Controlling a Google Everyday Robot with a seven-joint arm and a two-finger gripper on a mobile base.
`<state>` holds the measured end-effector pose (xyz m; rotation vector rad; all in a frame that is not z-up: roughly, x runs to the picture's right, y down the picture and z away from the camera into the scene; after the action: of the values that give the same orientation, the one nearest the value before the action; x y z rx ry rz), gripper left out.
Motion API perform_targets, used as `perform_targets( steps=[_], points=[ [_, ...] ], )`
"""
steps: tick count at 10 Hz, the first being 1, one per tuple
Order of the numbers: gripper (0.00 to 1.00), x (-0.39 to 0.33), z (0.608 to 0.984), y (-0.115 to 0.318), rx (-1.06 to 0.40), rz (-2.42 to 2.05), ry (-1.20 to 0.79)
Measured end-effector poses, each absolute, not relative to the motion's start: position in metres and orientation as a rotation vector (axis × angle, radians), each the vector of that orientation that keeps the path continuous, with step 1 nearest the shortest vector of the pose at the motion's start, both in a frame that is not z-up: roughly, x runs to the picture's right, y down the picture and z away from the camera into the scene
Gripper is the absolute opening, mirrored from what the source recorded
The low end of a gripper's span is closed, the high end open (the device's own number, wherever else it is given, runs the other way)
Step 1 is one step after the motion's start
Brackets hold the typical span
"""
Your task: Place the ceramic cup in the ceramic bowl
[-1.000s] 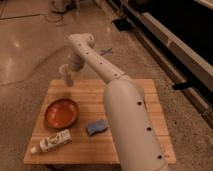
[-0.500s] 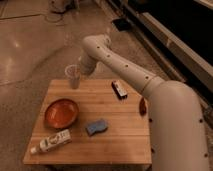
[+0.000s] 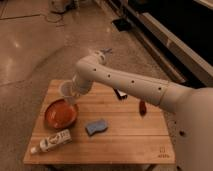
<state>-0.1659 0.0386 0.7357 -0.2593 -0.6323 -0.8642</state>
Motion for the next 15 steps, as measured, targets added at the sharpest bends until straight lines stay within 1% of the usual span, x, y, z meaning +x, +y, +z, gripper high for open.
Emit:
perform_targets(
  steps=[2, 3, 5, 7, 9, 10, 11, 12, 15],
  points=[
    [0.00, -0.187, 0.731, 0.059, -0.254, -0.905, -0.640],
    [0.04, -0.197, 0.732, 0.066, -0.252, -0.925, -0.640],
    [0.22, -0.215, 0.740, 0.078, -0.253, -0.957, -0.631],
    [0.44, -0.230, 0.758, 0.093, -0.267, -1.013, -0.596],
    [0.62, -0.240, 0.770, 0.103, -0.281, -1.051, -0.571],
    [0.74, -0.246, 0.777, 0.108, -0.293, -1.068, -0.559],
    [0.78, -0.247, 0.781, 0.110, -0.301, -1.075, -0.551],
    [0.80, -0.250, 0.786, 0.113, -0.311, -1.082, -0.542],
    [0.80, -0.250, 0.792, 0.116, -0.340, -1.072, -0.544]
  ],
)
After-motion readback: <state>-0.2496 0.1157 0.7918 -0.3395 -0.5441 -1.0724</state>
